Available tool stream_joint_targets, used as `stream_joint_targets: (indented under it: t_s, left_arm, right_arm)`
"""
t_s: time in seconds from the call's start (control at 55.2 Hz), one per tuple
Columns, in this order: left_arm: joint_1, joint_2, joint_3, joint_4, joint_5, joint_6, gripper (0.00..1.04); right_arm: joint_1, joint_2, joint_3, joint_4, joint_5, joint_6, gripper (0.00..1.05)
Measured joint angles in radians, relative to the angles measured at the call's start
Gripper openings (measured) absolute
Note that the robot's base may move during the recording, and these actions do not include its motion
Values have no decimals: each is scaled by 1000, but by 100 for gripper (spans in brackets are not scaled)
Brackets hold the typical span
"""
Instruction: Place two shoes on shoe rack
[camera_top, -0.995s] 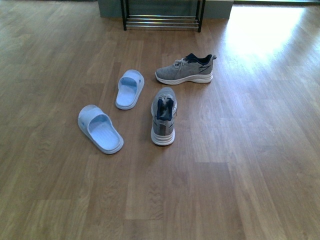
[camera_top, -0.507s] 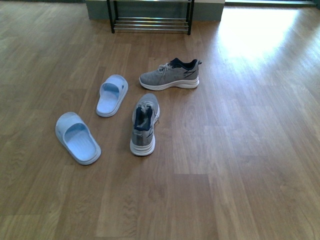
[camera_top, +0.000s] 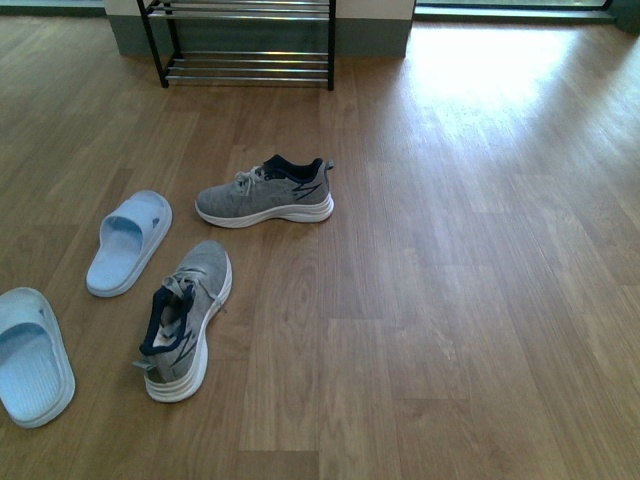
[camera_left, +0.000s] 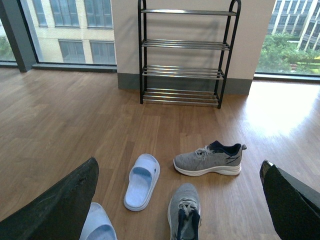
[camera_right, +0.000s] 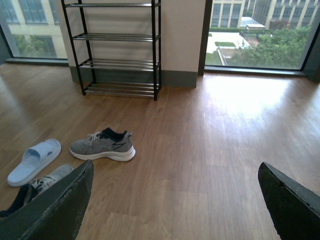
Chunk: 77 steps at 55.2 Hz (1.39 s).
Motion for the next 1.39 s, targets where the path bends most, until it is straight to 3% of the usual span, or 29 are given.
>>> stream_joint_targets:
  t_s: [0.796, 0.905, 0.941, 1.032, 1.14, 1.285, 1.394]
  left_arm:
    - [0, 0, 0, 0, -2, 0, 95]
    - [-86, 150, 94, -238, -286, -188, 95]
    - [-84, 211, 123, -283, -305, -256, 95]
    - [-81, 381, 200, -259, -262, -418, 95]
    - [-125, 581, 324, -211, -193, -476, 95]
    - [-210, 918, 418, -141, -97, -423, 95]
    - [-235, 1158, 458, -70, -79, -355, 95]
  right_arm:
    - [0, 0, 0, 0, -6, 0, 95]
    - [0, 0, 0, 0, -4, 0, 95]
    - [0, 0, 0, 0, -4, 0, 95]
    - [0, 0, 0, 0, -3, 0, 95]
    - [0, 0, 0, 0, -3, 0, 95]
    - [0, 0, 0, 0, -3, 0, 95]
    - [0, 0, 0, 0, -3, 0, 95]
